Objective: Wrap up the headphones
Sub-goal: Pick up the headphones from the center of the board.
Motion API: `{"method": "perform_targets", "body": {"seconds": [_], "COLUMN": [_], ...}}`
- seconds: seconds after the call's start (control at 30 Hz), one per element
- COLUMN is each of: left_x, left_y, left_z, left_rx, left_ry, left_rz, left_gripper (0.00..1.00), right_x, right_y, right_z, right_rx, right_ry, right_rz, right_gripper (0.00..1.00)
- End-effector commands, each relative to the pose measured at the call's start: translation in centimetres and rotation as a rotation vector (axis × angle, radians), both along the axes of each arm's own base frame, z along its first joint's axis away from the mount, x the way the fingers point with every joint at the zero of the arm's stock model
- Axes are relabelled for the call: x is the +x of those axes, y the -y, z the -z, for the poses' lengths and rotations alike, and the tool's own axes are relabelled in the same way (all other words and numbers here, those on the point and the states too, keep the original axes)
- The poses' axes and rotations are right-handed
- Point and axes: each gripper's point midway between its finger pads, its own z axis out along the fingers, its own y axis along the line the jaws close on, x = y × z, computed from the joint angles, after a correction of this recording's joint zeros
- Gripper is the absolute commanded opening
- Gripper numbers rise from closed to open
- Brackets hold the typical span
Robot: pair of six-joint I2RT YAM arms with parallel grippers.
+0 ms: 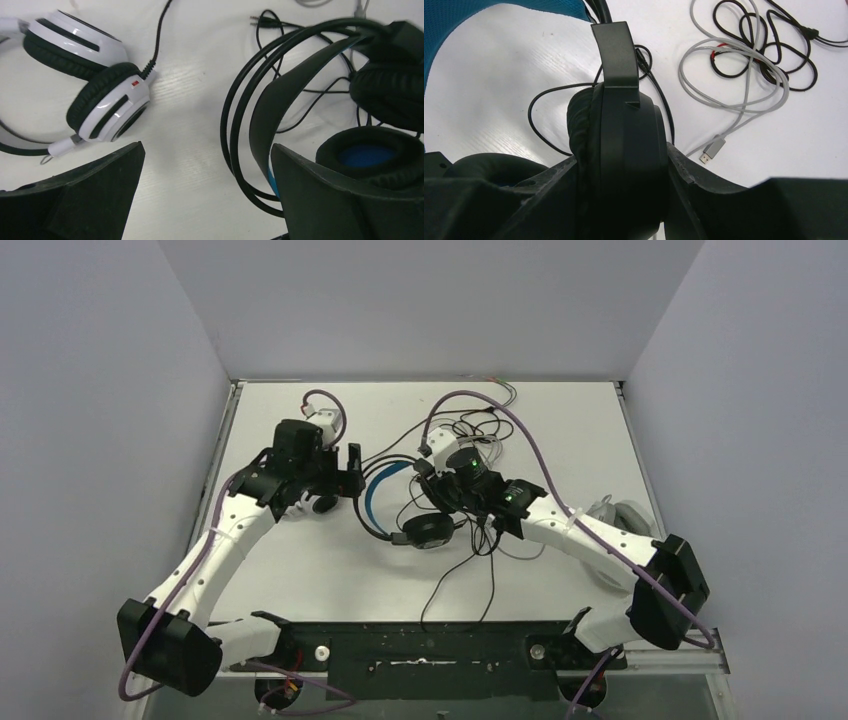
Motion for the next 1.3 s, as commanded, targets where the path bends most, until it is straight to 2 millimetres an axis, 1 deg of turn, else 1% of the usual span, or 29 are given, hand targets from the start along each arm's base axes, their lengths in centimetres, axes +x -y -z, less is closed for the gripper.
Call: {"method": "perform_targets", "body": {"seconds": [0.0, 0.07, 0.27, 0.47, 0.53, 0.57, 0.6, 0.63, 0.77, 0.9, 1.0, 1.07, 1.13, 1.2, 1.27], "left_x": [-1.1, -1.3, -1.9, -1.6, -1.5, -1.4, -1.4, -1.3, -1.2, -1.3, -1.4, -1.5, -1.5, -1.5, -1.5], "left_y": [2.1, 2.5, 3.4, 1.9, 1.0, 0.9, 0.6, 0.4, -0.3, -0.4, -0.4, -0.4, -0.3, -0.2, -0.3], "left_z": [-0.6, -0.2, -0.3, 1.0, 1.4, 1.5, 1.5, 1.5, 1.2, 1.0, 0.8, 0.7, 0.4, 0.1, -0.1], "left_rx": [-0.04, -0.029, -0.003, 0.151, 0.209, 0.228, 0.249, 0.263, 0.284, 0.3, 0.312, 0.317, 0.31, 0.302, 0.303], "left_ry": [-0.05, -0.06, -0.038, -0.05, -0.062, -0.071, -0.079, -0.082, -0.053, -0.041, -0.034, -0.023, -0.011, -0.001, 0.007], "left_rz": [0.109, 0.123, 0.162, 0.083, 0.053, 0.054, 0.047, 0.039, 0.01, 0.006, 0.007, 0.01, 0.013, 0.027, 0.028], "left_gripper": [0.97, 0.97, 0.95, 0.95, 0.9, 0.84, 0.76, 0.73, 0.69, 0.67, 0.61, 0.55, 0.47, 0.32, 0.2], "right_x": [0.8, 0.4, 0.5, -0.3, -0.7, -0.9, -1.1, -1.3, -1.5, -1.6, -1.8, -1.8, -2.0, -2.3, -2.6], "right_y": [-0.1, -0.3, -0.6, -2.3, -2.9, -3.2, -3.6, -3.9, -4.4, -4.5, -4.7, -4.5, -4.5, -4.6, -4.6], "right_z": [-4.7, -5.2, -5.0, -6.1, -6.5, -6.8, -7.0, -7.1, -7.4, -8.1, -8.6, -8.6, -8.5, -8.6, -8.8], "right_rx": [0.163, 0.175, 0.153, 0.189, 0.192, 0.196, 0.2, 0.203, 0.22, 0.263, 0.288, 0.288, 0.29, 0.298, 0.307], "right_ry": [0.097, 0.101, 0.089, 0.09, 0.093, 0.097, 0.099, 0.1, 0.095, 0.087, 0.087, 0.088, 0.083, 0.077, 0.072], "right_rz": [0.095, 0.089, 0.112, 0.085, 0.071, 0.065, 0.058, 0.051, 0.049, 0.065, 0.068, 0.086, 0.089, 0.082, 0.077], "right_gripper": [0.31, 0.31, 0.31, 0.31, 0.31, 0.31, 0.31, 0.31, 0.31, 0.31, 0.31, 0.31, 0.31, 0.32, 0.34]}}
